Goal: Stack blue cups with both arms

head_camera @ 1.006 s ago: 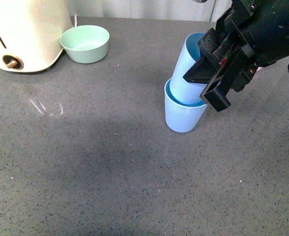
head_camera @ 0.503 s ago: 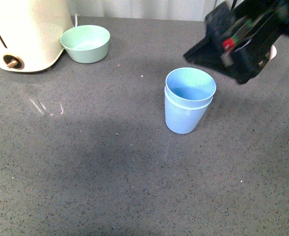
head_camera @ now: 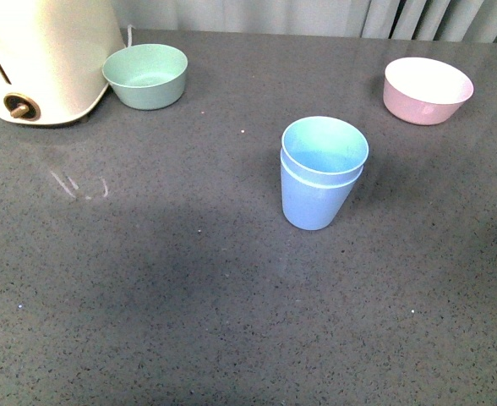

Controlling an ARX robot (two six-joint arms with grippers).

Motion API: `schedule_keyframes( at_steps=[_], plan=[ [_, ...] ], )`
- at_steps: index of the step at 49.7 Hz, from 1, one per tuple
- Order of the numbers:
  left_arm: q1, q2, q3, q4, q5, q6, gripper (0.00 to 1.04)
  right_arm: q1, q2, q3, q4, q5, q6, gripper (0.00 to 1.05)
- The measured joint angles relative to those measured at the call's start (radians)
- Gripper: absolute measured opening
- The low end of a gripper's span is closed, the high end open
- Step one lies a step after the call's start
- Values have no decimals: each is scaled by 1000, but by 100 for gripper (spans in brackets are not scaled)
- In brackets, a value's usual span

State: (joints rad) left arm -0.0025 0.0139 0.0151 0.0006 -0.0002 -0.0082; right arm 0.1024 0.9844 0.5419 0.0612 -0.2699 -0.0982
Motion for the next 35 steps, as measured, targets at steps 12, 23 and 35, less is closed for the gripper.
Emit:
schedule_keyframes(
  at_steps=[12, 23, 35],
  plan=[
    [0, 0, 0, 0, 0, 0, 96, -2, -11, -15, 16, 23, 34, 95],
    [0, 0, 0, 0, 0, 0, 96, 6, -113, -280, 545, 376, 84, 52],
    [0, 0, 0, 0, 0, 0, 96, -78, -236, -390, 527, 275, 85, 7]
  ],
)
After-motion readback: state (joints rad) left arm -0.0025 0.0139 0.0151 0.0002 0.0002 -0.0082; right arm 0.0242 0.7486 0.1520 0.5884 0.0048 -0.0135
